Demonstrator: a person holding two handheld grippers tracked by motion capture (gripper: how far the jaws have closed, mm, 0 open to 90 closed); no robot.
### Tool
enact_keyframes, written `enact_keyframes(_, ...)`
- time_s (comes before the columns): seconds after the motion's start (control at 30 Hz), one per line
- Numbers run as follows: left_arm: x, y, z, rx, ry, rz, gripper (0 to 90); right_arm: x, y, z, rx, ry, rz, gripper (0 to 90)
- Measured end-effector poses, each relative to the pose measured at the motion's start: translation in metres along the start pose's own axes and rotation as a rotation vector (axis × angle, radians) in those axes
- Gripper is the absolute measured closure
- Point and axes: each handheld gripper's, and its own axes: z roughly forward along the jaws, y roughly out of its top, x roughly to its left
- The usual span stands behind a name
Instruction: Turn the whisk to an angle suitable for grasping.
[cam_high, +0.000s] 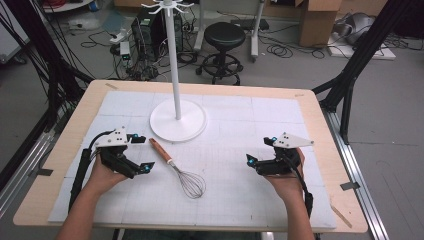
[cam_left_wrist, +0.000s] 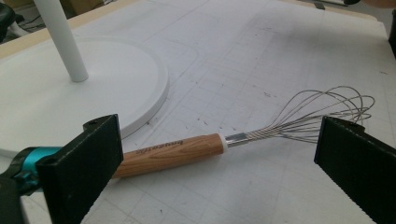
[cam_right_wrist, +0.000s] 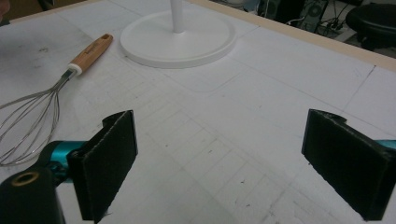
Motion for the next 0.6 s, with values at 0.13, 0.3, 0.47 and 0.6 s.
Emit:
enact_keyframes(0.13, 0.001, -0.002, 0.003, 0.02, -0.004, -0.001, 1.7, -0.002, -0.002, 0.001, 0.01, -0.001, 0.007, 9.2)
enact_keyframes(0.3, -0.003, -0.003, 0.006, 0.043, -0.003, 0.009, 2.9, -0.002, -0.003, -0.001, 0.012, -0.008, 0.004, 9.2)
enact_keyframes(0.47, -0.003, -0.005, 0.007, 0.071, -0.058, 0.046, 30.3, 0.0, 0.0, -0.003, 0.002, -0.011, -0.003, 9.2)
enact_keyframes(0.6, -0.005, -0.008, 0.014, 0.119, -0.049, 0.061, 47.3, 0.0, 0.0, -0.001, 0.007, -0.014, -0.007, 9.2)
